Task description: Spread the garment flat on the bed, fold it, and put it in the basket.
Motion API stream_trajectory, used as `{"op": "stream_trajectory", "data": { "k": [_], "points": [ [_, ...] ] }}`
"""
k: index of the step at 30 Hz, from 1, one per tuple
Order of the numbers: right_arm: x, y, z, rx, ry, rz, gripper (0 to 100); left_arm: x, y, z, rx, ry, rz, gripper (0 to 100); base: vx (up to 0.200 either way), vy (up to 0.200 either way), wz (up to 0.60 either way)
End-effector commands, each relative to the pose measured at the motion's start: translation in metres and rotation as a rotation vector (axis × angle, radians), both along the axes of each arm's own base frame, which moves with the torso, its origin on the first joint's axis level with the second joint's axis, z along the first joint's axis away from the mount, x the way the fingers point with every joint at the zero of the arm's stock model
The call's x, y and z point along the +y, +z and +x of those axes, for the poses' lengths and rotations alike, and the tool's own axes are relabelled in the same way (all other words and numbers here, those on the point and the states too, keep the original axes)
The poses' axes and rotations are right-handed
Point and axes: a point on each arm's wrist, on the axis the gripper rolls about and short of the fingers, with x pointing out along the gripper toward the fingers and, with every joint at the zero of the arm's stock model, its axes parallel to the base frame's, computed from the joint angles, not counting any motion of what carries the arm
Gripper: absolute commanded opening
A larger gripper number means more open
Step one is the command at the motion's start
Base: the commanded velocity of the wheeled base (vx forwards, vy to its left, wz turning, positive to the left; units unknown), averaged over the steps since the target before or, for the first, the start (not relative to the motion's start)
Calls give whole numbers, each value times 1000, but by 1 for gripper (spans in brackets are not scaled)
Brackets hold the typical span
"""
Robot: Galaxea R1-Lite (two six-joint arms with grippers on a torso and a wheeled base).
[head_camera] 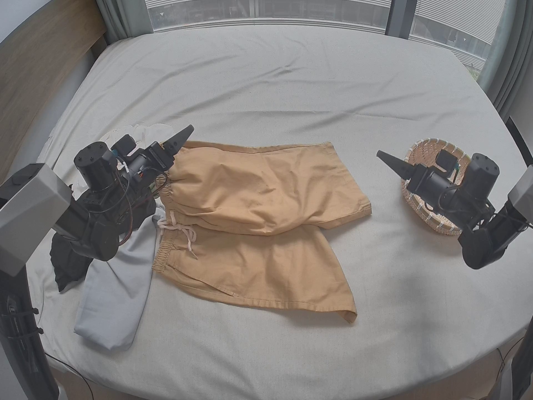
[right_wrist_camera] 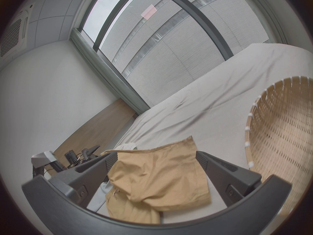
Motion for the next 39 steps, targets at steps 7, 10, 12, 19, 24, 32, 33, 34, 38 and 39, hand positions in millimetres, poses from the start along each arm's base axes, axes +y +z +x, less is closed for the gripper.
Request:
{"op": "stream_trajectory", "data": {
  "k": [7, 10, 12, 19, 24, 32, 33, 34, 38, 39],
  "points": [
    [11, -28, -43, 72, 54, -33, 100, 19, -8, -28, 133, 137, 136, 100, 0, 0, 0],
    [12, -34, -49, 85, 58, -64, 100, 28, -5, -39, 163, 157, 153, 100, 0, 0, 0],
    [14, -38, -53, 99, 67, -76, 100, 34, -7, -46, 175, 168, 160, 100, 0, 0, 0],
    [18, -70, -63, 230, 86, -107, 100, 34, -23, -94, 247, 62, 193, 100, 0, 0, 0],
    [26, -104, -67, 325, 119, -172, 100, 19, -46, -124, 242, -114, 234, 100, 0, 0, 0],
    [49, -138, -65, 382, 157, -246, 100, 5, -69, -130, 214, -190, 238, 100, 0, 0, 0],
    [52, -142, -64, 389, 162, -250, 100, 5, -71, -130, 220, -190, 239, 100, 0, 0, 0],
    [53, -145, -63, 390, 162, -251, 100, 5, -71, -130, 221, -192, 238, 100, 0, 0, 0],
    [63, -147, -58, 379, 174, -251, 100, 3, -74, -134, 241, -205, 241, 100, 0, 0, 0],
    [64, -148, -59, 378, 177, -252, 100, 3, -75, -135, 244, -205, 241, 100, 0, 0, 0]
  ]
}}
